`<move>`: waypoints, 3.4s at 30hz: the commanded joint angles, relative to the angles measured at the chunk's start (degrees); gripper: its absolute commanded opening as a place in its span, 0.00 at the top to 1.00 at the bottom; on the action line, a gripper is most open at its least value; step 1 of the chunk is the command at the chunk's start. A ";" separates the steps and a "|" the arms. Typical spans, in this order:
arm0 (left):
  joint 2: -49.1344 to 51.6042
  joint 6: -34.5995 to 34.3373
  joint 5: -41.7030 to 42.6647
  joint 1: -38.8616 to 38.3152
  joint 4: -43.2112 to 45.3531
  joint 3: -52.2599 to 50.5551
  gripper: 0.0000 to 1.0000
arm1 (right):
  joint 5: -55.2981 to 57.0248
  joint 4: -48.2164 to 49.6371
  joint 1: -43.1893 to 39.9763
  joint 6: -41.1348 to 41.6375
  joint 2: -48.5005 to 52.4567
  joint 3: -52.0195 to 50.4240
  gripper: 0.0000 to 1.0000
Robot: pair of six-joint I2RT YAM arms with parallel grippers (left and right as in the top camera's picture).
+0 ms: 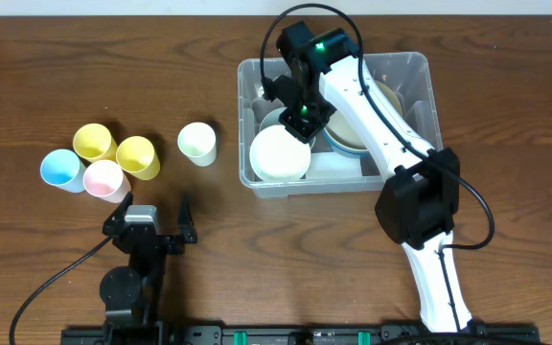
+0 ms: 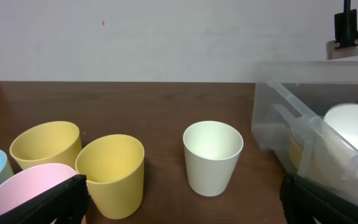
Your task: Pack container
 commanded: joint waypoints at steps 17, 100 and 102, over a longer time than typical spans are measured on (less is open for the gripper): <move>-0.31 0.81 0.87 0.33 -1.95 -1.01 0.02 | 4.20 7.67 -2.91 15.45 0.02 6.99 0.99; -0.31 0.81 0.87 0.33 -1.92 -1.01 0.02 | 23.28 3.89 -33.68 56.54 -17.09 -21.40 0.01; -0.31 0.81 0.87 0.33 -1.95 -1.01 0.02 | 23.28 4.59 -33.68 56.54 -17.09 -22.18 0.01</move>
